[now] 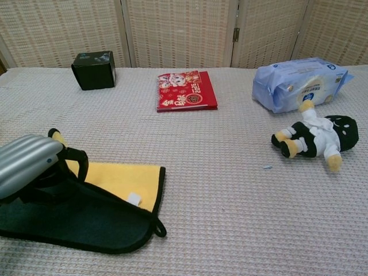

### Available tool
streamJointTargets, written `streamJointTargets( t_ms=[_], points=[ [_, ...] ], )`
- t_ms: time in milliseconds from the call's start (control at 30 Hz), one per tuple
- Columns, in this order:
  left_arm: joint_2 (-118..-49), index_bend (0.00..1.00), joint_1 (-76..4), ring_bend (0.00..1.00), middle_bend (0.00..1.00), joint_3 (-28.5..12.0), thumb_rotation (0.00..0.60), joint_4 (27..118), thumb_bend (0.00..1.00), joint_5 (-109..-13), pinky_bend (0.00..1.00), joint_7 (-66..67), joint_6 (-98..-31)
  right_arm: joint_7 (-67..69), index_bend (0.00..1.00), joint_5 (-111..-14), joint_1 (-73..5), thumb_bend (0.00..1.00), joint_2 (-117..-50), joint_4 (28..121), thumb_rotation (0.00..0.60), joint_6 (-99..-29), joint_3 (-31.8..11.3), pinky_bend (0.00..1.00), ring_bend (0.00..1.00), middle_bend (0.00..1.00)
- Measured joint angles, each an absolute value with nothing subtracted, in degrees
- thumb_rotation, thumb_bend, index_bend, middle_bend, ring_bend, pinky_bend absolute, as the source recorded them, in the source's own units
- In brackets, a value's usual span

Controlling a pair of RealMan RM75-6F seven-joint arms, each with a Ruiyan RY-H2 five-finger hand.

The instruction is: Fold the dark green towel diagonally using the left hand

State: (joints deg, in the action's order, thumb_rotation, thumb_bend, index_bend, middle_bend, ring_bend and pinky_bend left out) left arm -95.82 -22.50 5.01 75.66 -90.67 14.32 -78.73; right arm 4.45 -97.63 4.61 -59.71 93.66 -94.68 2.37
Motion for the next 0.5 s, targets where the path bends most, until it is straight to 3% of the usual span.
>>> streamJointTargets(
  t_ms=[500],
  points=[
    [-93.1, 0.65, -17.4, 1.00, 1.00, 7.7, 0.600, 80.9, 0.48, -94.0, 1.00, 17.6, -82.2, 3.3, 0.00, -99.7, 4.4, 0.27, -60.0, 93.9, 0.600, -95.0, 3.0, 0.00, 0.00, 0.00]
  ],
)
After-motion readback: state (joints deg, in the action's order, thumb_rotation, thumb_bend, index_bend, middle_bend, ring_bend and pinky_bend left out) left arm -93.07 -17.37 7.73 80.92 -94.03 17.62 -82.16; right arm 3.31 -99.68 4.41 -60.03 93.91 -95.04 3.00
